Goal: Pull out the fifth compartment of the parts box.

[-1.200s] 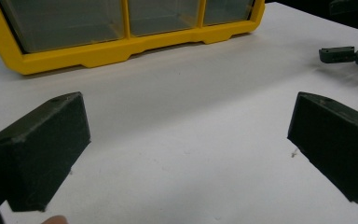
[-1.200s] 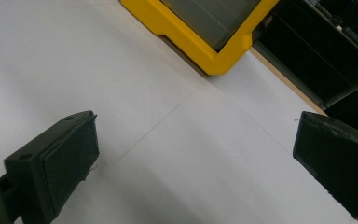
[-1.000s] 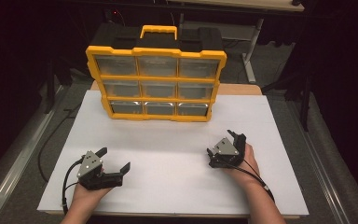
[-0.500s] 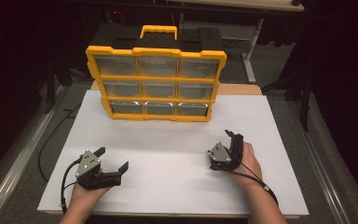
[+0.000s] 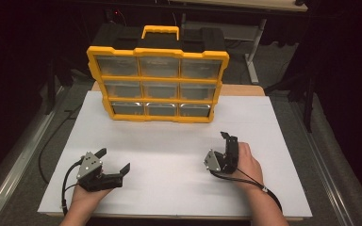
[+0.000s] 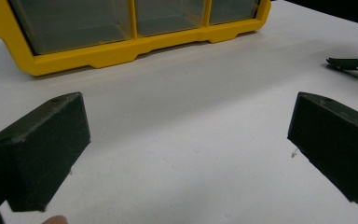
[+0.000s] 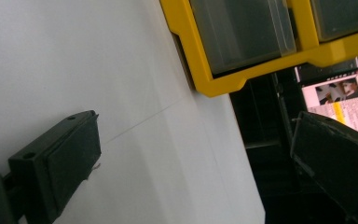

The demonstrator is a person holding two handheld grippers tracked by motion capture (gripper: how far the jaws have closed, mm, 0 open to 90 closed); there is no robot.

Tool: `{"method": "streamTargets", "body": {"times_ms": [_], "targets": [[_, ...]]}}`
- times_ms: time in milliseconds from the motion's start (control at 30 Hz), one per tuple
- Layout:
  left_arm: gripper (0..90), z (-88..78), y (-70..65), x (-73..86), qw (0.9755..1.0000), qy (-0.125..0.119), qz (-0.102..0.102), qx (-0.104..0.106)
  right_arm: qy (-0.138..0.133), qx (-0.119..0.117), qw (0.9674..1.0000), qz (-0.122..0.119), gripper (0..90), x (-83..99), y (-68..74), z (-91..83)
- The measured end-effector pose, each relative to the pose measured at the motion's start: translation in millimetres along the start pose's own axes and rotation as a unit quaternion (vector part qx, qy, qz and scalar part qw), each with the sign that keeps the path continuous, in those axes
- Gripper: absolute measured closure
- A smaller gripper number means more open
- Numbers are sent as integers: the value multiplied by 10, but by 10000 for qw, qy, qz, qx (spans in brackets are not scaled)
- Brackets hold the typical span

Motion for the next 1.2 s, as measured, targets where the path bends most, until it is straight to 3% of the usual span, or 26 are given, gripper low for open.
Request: {"method": "streamTargets", "body": {"times_ms": [267,633,933,1200], "targets": [[0,23,-23,-7,9998,53,193,-68,6,122,9984,-559,21,-88,-2,8],[0,52,-37,-16,9995,64,287,-59,90,251,9926,-1189,35,-174,11,2],[0,51,-24,41,9993,153,339,-65,161,349,9871,-1553,62,-325,36,39],[0,42,-9,80,9993,253,257,47,109,466,9875,-1501,107,-550,24,119]]}}
Point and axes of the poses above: each handheld gripper's, and its own axes: z roughly forward along the jaws, x roughly out of its underside, y roughly to its left, the point moved 10 cm from there along z, roughly forward along the jaws, and after that the axes turned 6 degrees about -z, right-handed, at the moved point
